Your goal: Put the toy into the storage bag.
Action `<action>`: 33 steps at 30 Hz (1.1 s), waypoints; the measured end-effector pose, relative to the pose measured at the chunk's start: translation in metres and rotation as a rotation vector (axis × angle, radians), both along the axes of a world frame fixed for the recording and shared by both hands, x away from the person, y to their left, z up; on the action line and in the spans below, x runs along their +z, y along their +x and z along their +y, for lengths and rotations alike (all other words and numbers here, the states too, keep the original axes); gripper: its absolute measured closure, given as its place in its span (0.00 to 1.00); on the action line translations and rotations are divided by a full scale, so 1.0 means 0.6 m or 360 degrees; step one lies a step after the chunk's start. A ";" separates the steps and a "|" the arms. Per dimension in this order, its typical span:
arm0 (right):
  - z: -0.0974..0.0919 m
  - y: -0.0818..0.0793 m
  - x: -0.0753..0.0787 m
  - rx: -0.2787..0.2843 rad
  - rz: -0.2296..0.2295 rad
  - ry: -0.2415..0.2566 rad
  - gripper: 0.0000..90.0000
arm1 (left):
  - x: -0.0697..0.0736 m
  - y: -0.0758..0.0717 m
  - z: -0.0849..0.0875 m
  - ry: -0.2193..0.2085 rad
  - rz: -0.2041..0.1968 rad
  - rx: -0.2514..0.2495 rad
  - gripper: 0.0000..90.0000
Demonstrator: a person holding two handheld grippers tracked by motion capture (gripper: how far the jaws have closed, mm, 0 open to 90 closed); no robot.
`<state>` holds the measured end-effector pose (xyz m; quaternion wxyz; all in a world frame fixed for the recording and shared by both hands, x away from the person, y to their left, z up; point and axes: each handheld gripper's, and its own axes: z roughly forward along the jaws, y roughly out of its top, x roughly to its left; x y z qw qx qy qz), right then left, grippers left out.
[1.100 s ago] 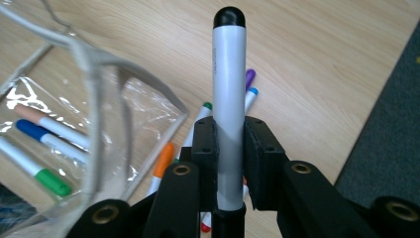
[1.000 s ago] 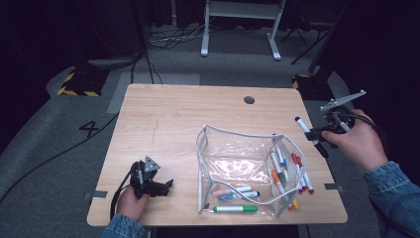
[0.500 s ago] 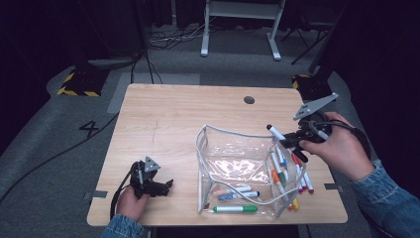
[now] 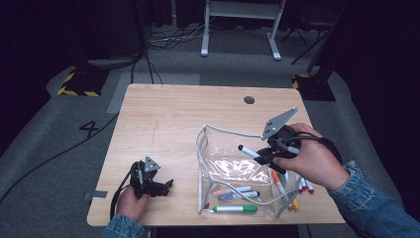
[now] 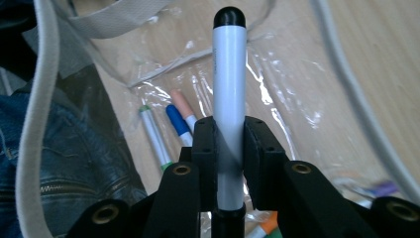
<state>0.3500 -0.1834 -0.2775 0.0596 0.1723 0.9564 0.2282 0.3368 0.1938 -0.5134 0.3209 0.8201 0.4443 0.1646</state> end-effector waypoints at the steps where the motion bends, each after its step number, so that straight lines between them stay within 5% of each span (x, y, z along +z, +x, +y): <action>1: 0.007 -0.002 -0.004 0.0018 0.0014 -0.0008 0.86 | 0.000 0.000 0.000 -0.0001 0.0004 0.0001 0.00; 16: 0.072 -0.003 -0.082 0.0199 0.0173 -0.0131 0.86 | 0.000 0.000 0.000 -0.0001 0.0004 0.0001 0.00; 33: 0.095 -0.010 -0.158 0.0334 0.0332 -0.0321 0.86 | 0.000 0.000 0.000 -0.0003 0.0004 0.0000 0.00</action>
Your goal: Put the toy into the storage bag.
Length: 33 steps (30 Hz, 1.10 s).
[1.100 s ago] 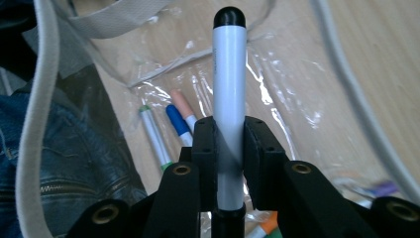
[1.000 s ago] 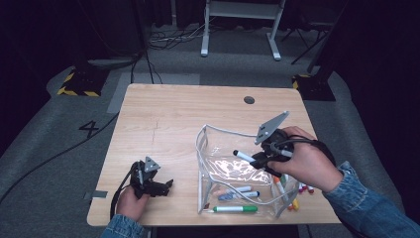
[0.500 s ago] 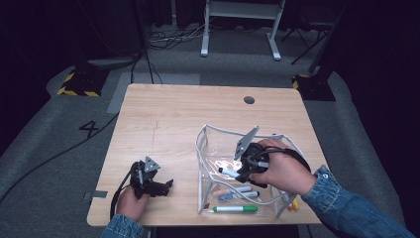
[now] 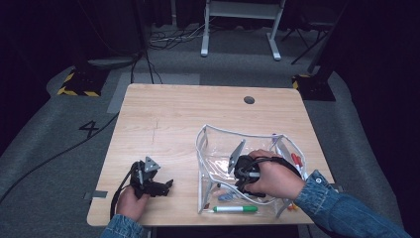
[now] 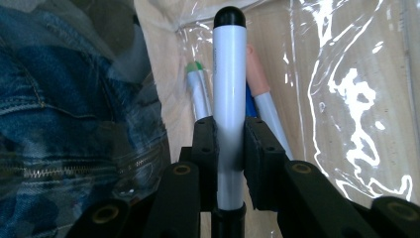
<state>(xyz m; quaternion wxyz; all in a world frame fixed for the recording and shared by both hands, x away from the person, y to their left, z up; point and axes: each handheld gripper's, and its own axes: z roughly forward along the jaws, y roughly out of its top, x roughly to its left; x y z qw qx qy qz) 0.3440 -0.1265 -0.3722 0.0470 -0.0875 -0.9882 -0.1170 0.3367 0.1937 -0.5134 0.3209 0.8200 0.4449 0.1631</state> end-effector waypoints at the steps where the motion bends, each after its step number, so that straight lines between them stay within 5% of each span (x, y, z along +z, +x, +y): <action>1: 0.001 0.000 -0.003 0.0011 0.0007 -0.0004 0.86 | 0.000 0.000 0.000 0.0002 0.0000 0.0001 0.00; 10: 0.012 -0.005 -0.030 0.0160 0.0026 -0.0084 0.85 | 0.000 0.000 0.000 0.0002 0.0001 0.0001 0.00; 17: 0.014 -0.005 -0.041 0.0195 0.0029 -0.0161 0.85 | 0.000 0.000 0.000 0.0002 0.0000 0.0001 0.00; 21: 0.011 -0.002 -0.041 0.0147 0.0009 -0.0087 0.65 | 0.000 0.000 0.000 0.0001 0.0000 0.0001 0.00; 24: 0.008 0.002 -0.028 0.0146 -0.0076 -0.0033 0.58 | 0.000 0.000 0.000 0.0001 0.0000 0.0001 0.00; 33: -0.018 0.018 0.032 -0.0029 -0.0242 0.0135 0.52 | 0.000 0.000 0.000 0.0001 0.0000 0.0001 0.00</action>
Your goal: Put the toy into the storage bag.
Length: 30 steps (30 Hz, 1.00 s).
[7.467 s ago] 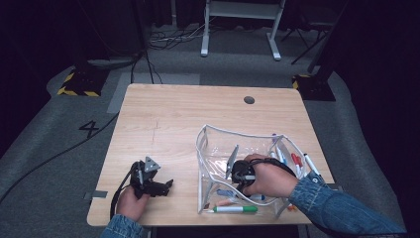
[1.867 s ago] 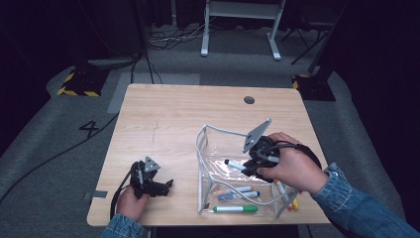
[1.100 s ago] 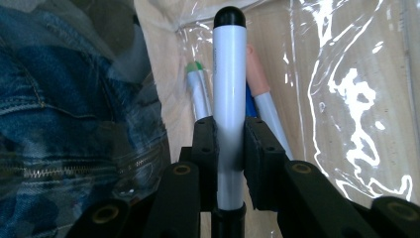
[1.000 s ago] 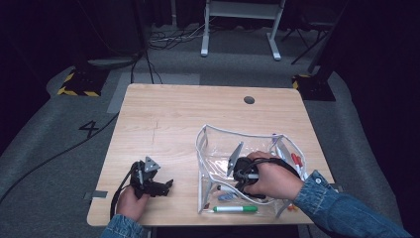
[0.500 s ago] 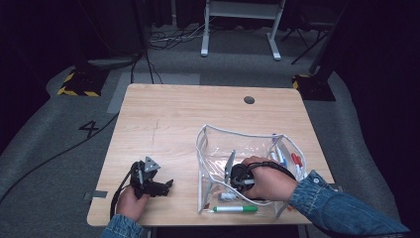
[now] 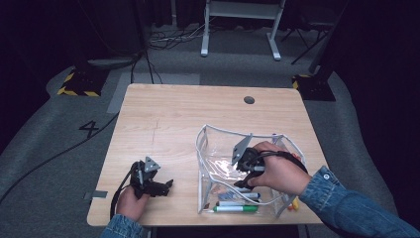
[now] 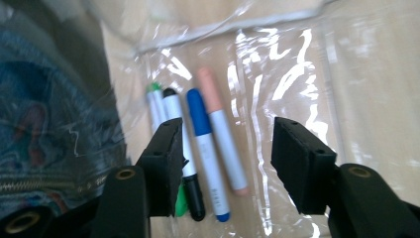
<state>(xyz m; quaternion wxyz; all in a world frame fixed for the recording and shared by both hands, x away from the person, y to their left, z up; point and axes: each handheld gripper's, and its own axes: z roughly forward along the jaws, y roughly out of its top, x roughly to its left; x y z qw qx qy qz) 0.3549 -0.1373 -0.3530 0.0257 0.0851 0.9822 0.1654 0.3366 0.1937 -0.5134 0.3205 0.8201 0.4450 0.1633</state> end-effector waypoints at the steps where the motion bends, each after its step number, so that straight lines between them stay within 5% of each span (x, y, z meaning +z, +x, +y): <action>1: -0.005 0.003 0.008 -0.0030 -0.0012 0.0036 0.51 | 0.000 0.000 0.000 -0.0002 0.0000 0.0000 0.00; 13: -0.092 0.041 0.092 -0.0370 -0.0199 0.0306 0.48 | 0.000 0.000 0.000 -0.0002 0.0000 0.0000 0.00; 19: -0.142 0.053 0.110 -0.0539 -0.0232 0.0429 0.51 | 0.000 0.000 0.000 -0.0002 0.0000 0.0000 0.00; 30: -0.228 0.069 0.131 -0.0799 -0.0293 0.0533 0.52 | 0.000 0.000 0.000 -0.0001 0.0000 0.0000 0.00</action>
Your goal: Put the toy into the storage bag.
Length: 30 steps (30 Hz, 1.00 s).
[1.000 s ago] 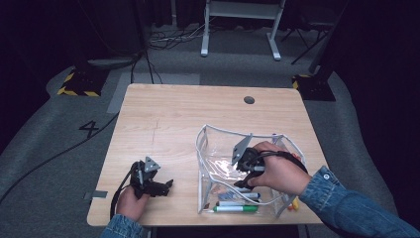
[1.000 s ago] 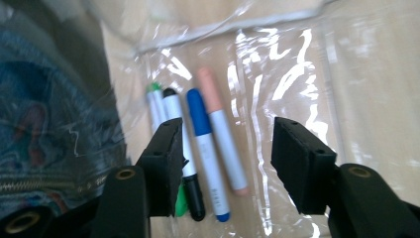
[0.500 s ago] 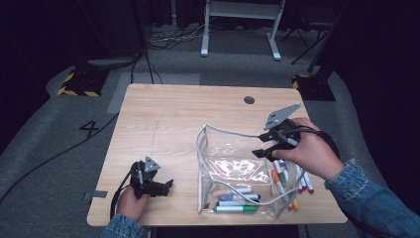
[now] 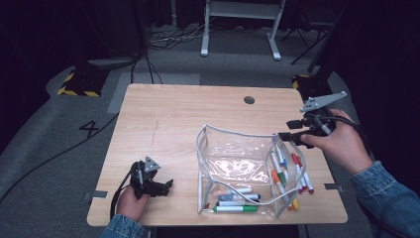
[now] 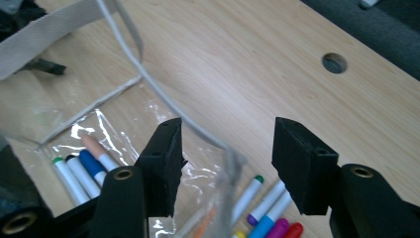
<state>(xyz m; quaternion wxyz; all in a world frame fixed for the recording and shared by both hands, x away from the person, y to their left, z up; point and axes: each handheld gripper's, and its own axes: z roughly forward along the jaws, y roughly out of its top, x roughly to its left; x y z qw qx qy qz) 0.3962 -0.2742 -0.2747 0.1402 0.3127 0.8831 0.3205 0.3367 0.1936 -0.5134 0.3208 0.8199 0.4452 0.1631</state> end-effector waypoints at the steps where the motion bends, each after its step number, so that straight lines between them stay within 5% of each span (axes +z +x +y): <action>1: -0.008 0.002 0.000 -0.0030 -0.0009 -0.0001 0.52 | 0.000 0.000 0.000 0.0000 0.0000 0.0000 0.00; 10: -0.091 0.025 -0.032 -0.0329 0.0042 0.0040 0.55 | 0.000 0.000 0.000 0.0000 -0.0001 -0.0001 0.00; 16: -0.137 0.041 -0.089 -0.0496 0.0148 -0.0049 0.55 | 0.000 0.000 0.000 0.0003 -0.0004 -0.0001 0.00; 30: -0.182 0.034 -0.230 -0.0638 0.0418 -0.0166 0.55 | 0.000 0.000 0.000 0.0000 0.0000 0.0000 0.00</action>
